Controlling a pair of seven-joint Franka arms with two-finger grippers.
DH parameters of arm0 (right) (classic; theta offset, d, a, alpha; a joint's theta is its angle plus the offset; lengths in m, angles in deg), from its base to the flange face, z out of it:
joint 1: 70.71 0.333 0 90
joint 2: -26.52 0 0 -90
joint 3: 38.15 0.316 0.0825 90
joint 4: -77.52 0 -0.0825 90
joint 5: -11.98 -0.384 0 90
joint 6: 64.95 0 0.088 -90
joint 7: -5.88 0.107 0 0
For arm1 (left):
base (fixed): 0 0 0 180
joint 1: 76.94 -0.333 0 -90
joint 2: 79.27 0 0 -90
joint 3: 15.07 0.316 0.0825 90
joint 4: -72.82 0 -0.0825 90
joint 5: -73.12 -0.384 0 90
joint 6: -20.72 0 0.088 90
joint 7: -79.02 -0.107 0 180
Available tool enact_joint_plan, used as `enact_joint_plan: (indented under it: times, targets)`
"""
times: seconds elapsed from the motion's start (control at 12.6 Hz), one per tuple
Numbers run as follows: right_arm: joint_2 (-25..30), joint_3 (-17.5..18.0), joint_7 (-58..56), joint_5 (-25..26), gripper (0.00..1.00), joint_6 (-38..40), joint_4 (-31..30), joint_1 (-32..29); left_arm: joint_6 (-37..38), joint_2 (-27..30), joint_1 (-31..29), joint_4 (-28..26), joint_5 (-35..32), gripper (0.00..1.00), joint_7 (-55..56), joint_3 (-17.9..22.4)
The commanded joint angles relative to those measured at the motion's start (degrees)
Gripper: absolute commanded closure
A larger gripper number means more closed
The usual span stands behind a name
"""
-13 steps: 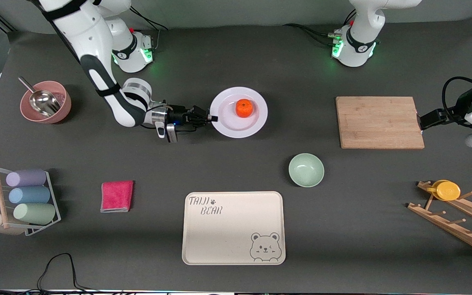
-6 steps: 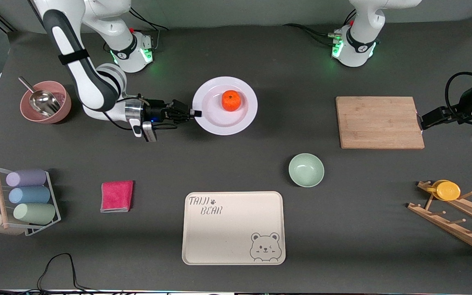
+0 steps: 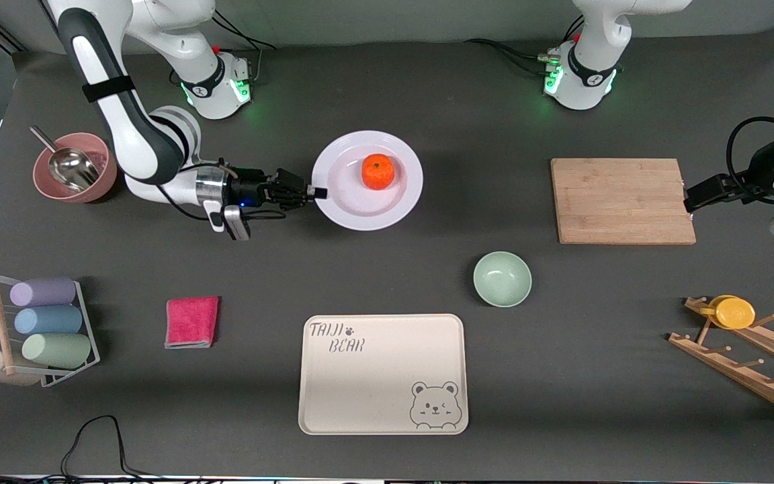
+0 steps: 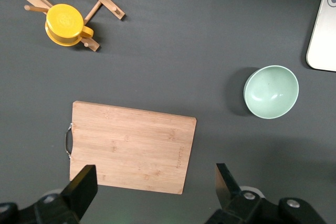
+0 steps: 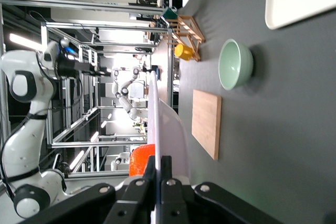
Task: Place orange and plate with both arms
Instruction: 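Slide the plate with the orange onto the bear tray with the right gripper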
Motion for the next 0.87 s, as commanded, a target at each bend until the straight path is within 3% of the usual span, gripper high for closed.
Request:
enact_joint_plan:
  times: [0.0, 0.16, 0.63, 0.79]
  targets:
    - [-11.87, -0.02, 2.97, 3.55, 1.0, 0.19, 14.31, -0.57, 0.81, 0.88, 0.18, -0.02, 1.06, 0.0, -2.72, 0.76]
    - [-20.13, -2.29, 6.13, 4.44, 1.0, -0.07, 25.29, 0.3, 0.9, 1.06, 0.44, -0.02, 0.97, 0.0, -3.61, 2.06]
    - [-40.62, -3.0, 21.86, 14.18, 1.0, -3.5, 56.94, 0.4, 1.07, 1.94, 0.36, -0.2, 0.97, 0.0, -4.67, 2.78]
    - [-46.69, -3.27, 24.86, 14.9, 1.0, -5.51, 66.0, 0.83, 1.07, 1.94, 0.18, -0.2, 0.88, 0.0, -4.67, 2.78]
